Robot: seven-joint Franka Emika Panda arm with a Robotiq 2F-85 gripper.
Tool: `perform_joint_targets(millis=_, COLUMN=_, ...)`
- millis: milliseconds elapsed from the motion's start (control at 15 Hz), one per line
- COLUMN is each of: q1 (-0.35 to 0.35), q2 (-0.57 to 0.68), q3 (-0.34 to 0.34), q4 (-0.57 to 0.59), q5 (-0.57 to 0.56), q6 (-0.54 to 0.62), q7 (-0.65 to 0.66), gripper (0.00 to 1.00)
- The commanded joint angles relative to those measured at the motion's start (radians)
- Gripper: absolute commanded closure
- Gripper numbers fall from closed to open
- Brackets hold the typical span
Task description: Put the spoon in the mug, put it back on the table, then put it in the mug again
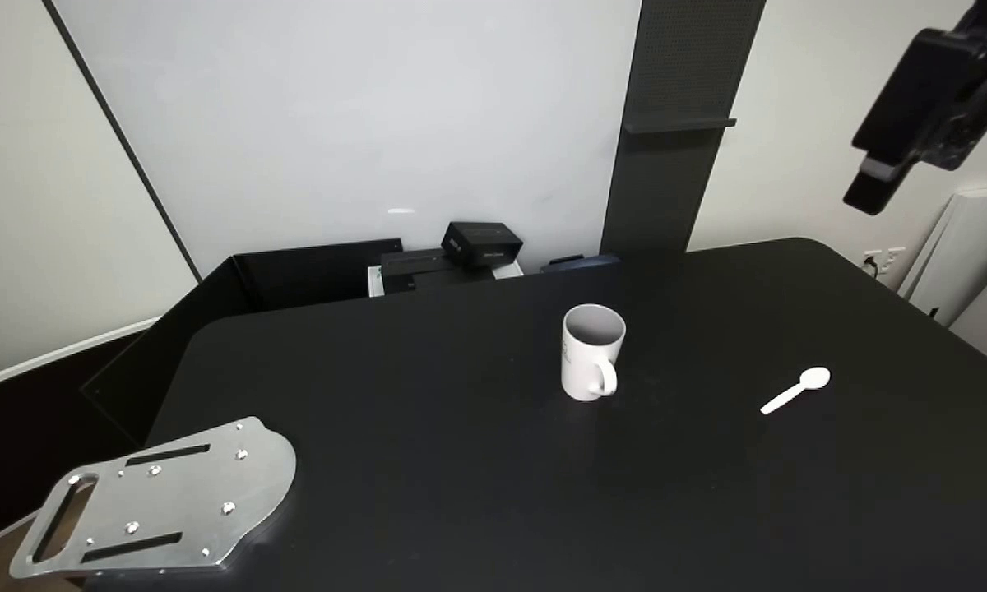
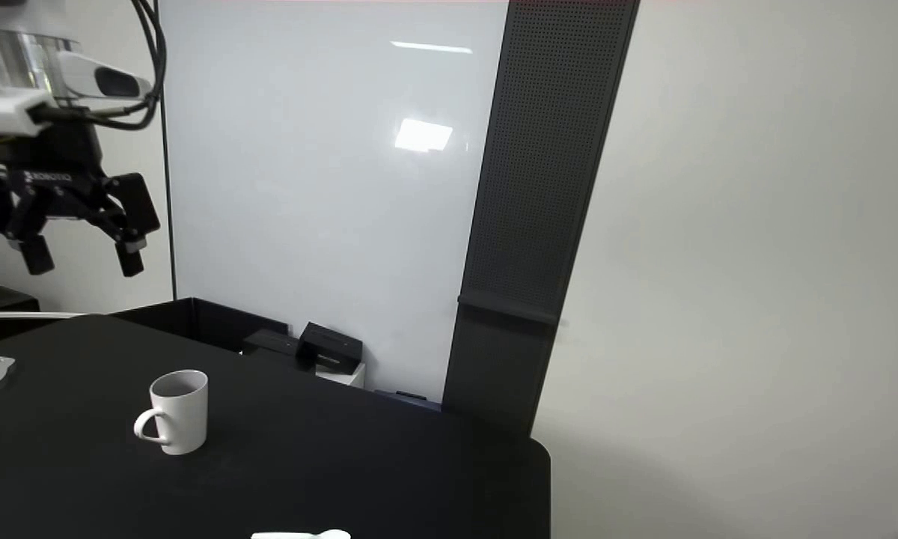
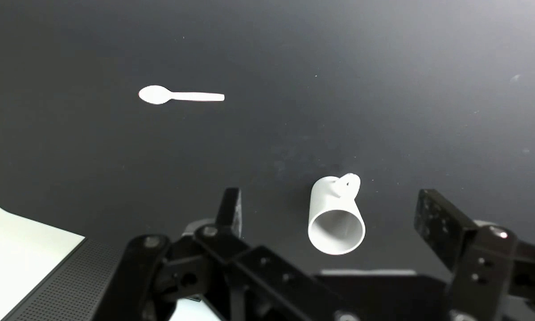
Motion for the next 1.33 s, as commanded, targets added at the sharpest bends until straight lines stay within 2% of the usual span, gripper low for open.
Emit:
perform_joint_targets(millis=0, q1=-0.02, q2=0.137, q3=-0.027, q4=0.1, q5=-0.065, q6=0.026, q7=0.012, gripper=0.0)
perform_joint_targets(millis=200, q1=-0.031, q2=0.228, q3=-0.057, q4=0.162, q5=-0.083, q6=0.01, q7=0.061, gripper=0.0)
perform_joint_targets(millis=667, q1=-0.036, q2=0.387, q3=-0.151, q4=0.249, q5=-0.035, q6=0.063, q7=0.289, gripper=0.0)
perform_joint_targets(millis=1267, q1=-0.037, q2=0.536, q3=-0.245, q4=0.386, q5=0.126, q6=0.042, q7=0.498, gripper=0.0)
